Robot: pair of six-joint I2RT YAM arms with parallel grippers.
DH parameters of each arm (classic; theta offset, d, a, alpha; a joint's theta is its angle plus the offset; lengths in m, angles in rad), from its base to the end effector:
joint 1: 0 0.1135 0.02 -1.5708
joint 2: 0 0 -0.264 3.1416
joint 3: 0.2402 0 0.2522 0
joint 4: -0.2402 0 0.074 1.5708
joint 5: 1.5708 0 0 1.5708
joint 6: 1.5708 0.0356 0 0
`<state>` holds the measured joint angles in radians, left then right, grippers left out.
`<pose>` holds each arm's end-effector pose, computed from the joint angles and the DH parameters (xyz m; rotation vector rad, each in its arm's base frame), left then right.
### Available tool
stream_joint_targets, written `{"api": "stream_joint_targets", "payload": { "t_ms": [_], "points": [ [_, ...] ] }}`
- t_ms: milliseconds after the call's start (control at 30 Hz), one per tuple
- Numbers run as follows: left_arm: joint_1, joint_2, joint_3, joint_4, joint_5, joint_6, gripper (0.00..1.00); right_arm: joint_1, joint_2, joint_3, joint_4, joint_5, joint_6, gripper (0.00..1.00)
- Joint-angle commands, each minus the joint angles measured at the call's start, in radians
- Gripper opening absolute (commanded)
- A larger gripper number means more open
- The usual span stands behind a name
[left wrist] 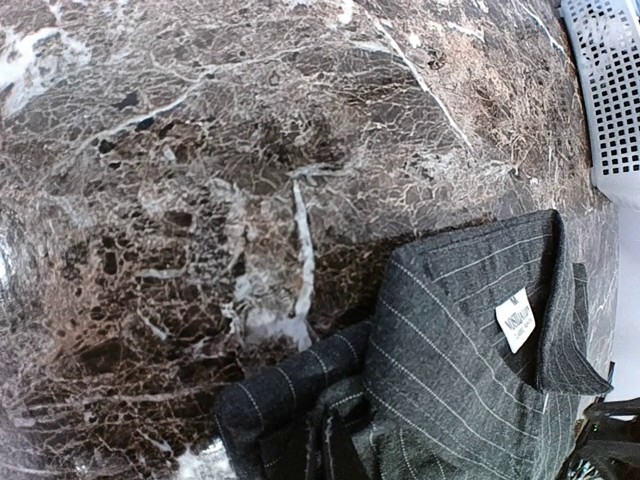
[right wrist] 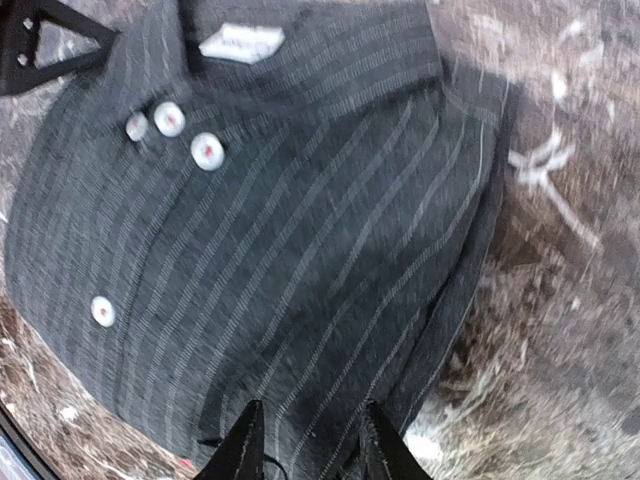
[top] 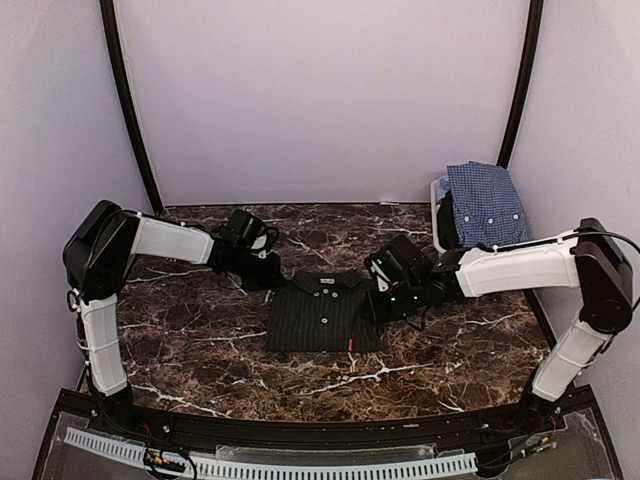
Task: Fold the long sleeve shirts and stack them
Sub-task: Smooth out the square-folded shirt at the center of the board.
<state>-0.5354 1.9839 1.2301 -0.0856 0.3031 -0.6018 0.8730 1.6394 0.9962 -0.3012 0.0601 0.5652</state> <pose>0.3539 -0.2223 0.1510 0.0644 2.5541 -0.8541 0.2164 0.2548 0.1892 -0.3719 2.5616 0.4936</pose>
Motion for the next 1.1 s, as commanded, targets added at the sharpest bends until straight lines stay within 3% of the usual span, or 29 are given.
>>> {"api": "stream_joint_targets", "payload": {
  "t_ms": [0,367,533,700,1067],
  "points": [
    [0.005,0.003,0.011,-0.019,0.002,0.007,0.03,0.013,-0.040,-0.051,0.011,-0.001,0.053,0.30],
    [0.005,0.015,0.017,-0.018,0.001,0.005,0.03,0.042,-0.015,-0.082,0.047,-0.029,0.080,0.29],
    [0.005,0.022,0.018,-0.018,0.000,0.001,0.03,0.052,-0.009,-0.076,0.029,-0.023,0.088,0.19],
    [0.005,0.027,0.020,-0.026,-0.011,-0.004,0.03,0.058,-0.076,-0.103,-0.008,-0.012,0.104,0.00],
    [0.005,0.055,0.048,-0.031,-0.006,0.002,0.03,0.067,-0.079,-0.290,0.128,-0.090,0.166,0.00]
  ]
}}
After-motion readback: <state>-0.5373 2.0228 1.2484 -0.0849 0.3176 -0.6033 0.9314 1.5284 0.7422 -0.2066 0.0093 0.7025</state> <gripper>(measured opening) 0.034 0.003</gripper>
